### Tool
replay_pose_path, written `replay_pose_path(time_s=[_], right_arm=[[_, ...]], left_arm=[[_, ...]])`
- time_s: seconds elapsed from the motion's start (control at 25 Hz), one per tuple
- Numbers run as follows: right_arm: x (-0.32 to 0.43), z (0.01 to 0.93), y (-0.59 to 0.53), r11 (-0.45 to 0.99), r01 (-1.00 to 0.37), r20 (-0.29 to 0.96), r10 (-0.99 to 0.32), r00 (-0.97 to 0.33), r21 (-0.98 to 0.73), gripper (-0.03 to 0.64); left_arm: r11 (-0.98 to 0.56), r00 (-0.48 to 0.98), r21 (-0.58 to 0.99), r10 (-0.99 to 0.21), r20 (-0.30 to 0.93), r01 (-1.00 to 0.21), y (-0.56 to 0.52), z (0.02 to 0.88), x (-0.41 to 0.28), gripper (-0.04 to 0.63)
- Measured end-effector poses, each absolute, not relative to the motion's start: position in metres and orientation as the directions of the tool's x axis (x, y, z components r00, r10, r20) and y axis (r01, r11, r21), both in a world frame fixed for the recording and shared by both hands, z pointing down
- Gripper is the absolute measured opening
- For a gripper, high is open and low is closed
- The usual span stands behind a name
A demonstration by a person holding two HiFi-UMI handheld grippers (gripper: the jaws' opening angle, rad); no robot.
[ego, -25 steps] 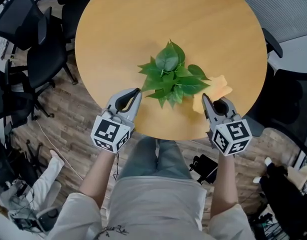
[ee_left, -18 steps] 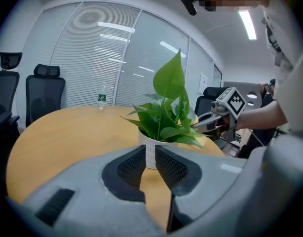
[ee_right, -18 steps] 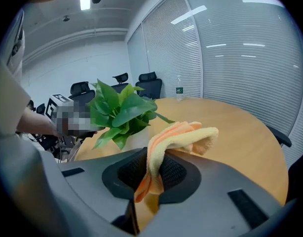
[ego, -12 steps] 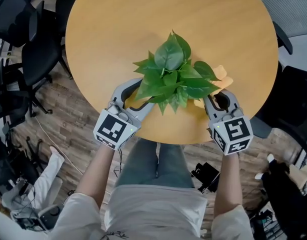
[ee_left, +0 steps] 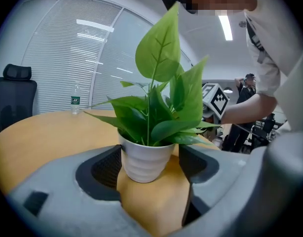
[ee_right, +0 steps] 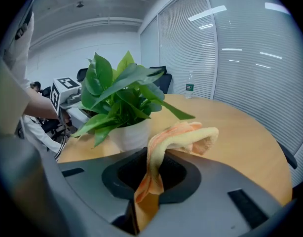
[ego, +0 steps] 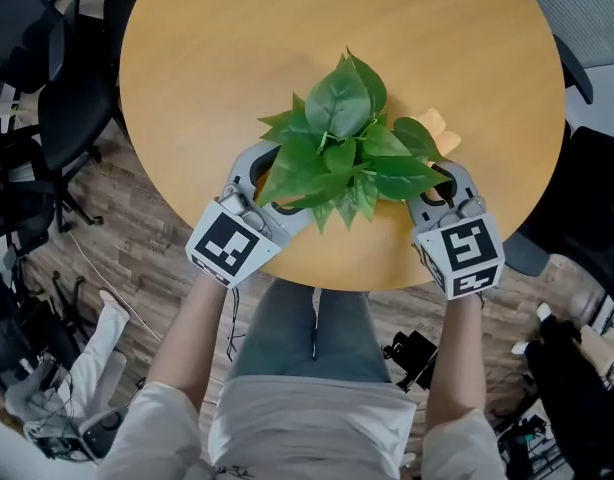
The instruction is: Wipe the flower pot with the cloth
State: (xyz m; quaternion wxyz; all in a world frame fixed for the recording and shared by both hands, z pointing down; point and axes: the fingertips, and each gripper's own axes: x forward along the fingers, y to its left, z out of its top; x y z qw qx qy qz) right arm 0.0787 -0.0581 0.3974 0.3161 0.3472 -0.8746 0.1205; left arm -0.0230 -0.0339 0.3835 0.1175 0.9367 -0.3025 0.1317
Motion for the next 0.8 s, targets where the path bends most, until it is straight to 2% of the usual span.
replay_pose_path(time_s=[0.8], right_arm=[[0.047, 0.399, -0.064, 0.801, -0.589, 0.655, -0.505, -0.562, 0.112, 0.052]], left_arm=[[-0.807, 0.801, 0.14, -0.516, 0.304, -0.573, -0.04, 0.382, -0.022, 0.357]])
